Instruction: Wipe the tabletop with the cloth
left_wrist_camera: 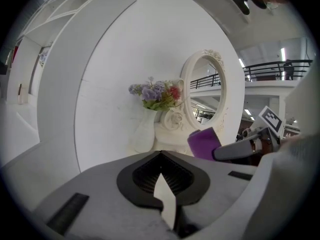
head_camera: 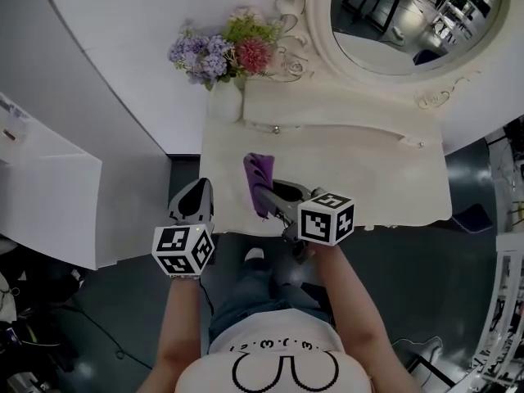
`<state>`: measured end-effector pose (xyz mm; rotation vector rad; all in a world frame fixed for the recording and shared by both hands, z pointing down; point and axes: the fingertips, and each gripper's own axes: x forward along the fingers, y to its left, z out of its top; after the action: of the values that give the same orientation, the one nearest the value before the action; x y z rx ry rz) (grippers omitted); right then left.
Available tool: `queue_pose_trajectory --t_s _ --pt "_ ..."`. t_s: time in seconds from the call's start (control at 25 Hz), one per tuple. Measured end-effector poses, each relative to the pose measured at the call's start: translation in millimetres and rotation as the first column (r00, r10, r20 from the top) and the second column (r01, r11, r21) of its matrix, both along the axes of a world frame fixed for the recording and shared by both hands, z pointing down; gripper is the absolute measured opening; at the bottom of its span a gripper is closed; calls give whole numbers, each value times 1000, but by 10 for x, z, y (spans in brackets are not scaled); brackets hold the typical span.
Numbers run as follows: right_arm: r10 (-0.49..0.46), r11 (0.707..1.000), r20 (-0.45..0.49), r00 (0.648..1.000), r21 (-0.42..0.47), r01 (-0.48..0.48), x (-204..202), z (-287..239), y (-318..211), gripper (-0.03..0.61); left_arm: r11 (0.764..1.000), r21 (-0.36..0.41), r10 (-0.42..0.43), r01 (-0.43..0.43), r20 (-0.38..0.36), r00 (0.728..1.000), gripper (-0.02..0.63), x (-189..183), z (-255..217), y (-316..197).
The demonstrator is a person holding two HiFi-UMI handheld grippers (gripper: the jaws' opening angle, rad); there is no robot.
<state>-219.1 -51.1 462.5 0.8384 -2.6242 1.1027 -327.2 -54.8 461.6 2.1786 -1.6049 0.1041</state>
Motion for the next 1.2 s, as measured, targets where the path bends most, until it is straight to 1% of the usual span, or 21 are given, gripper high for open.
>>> queue_pose_trajectory --t_s 0.12,0.24,0.36,0.48,0.68,0.92,1.08,1.2 --pt "78 994 -10 997 82 -77 507 -207 5 67 999 16 31 -31 3 1000 -3 240 -75 43" --pt "152 977 -25 988 155 -146 968 -385 58 67 997 37 61 -62 4 998 -3 478 -167 72" --pt "219 952 -61 974 233 -199 1380 -518 177 67 994 63 95 -95 6 995 -3 728 -275 98" --pt "280 919 -109 954 318 -233 1729 -636 351 67 988 88 128 -129 12 992 -3 986 -393 165" --pt "391 850 -138 910 433 -300 2228 -831 668 66 976 122 178 -180 29 984 -3 1386 -578 319" --pt "535 748 -131 835 532 -396 2785 -1019 997 66 953 192 225 -233 60 972 -3 1771 -848 494" --pt "605 683 -130 785 591 -429 3087 -1188 1217 66 926 265 245 -267 114 963 -3 1987 -1098 623" --pt "653 633 -143 743 643 -432 3269 -1319 1359 66 896 331 257 -296 158 954 -3 2130 -1325 734"
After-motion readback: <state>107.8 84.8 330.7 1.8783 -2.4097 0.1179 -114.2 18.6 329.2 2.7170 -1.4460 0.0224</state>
